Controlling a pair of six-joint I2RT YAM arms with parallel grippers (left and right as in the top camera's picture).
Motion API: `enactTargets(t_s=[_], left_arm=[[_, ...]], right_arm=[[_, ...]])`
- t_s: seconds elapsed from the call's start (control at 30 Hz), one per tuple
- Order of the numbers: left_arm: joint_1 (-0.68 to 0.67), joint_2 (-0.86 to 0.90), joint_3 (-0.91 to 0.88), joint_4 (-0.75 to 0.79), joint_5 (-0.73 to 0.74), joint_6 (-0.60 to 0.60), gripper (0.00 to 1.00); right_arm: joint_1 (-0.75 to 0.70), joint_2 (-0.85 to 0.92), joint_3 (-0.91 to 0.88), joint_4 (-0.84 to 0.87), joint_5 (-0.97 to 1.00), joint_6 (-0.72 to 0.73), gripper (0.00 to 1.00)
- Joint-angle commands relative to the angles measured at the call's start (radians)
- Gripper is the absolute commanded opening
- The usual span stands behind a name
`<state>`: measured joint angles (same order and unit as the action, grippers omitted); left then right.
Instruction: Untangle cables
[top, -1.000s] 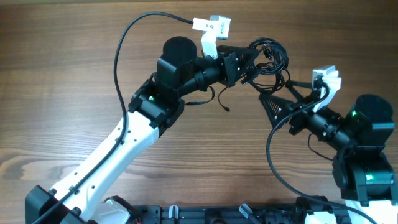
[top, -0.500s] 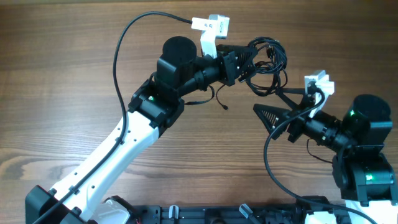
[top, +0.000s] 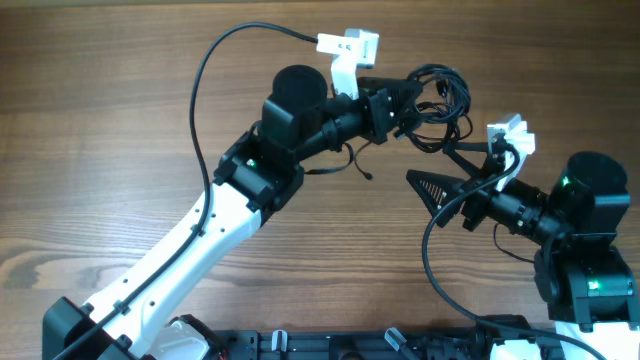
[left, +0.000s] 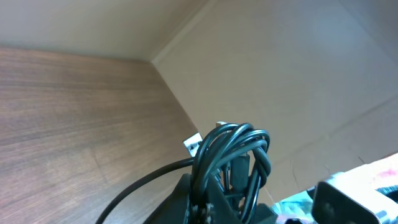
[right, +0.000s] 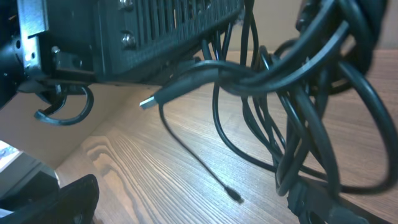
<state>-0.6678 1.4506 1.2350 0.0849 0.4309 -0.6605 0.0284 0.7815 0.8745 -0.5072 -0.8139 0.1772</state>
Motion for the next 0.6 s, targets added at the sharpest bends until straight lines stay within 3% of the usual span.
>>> enactTargets(t_s=[0.0, 0.43, 0.47, 0.57], left_arm=[[-0.011, -0.031, 0.010, 0.000, 0.009, -0.010, 0.04], [-0.011, -0.031, 0.010, 0.000, 0.130, -0.029, 0.04], [-0.011, -0.031, 0.010, 0.000, 0.130, -0.029, 0.04], [-0.009, -0.031, 0.010, 0.000, 0.124, -0.029, 0.04]], right_arm=[[0.002, 0.000, 0.021, 0.028, 0.012, -0.020, 1.00], [0.002, 0.000, 0.021, 0.098, 0.139, -0.048, 0.98], [0.002, 0.000, 0.021, 0.102, 0.138, -0.050, 0.94], [0.002, 0.000, 0.021, 0.099, 0.062, -0.128, 0.65]])
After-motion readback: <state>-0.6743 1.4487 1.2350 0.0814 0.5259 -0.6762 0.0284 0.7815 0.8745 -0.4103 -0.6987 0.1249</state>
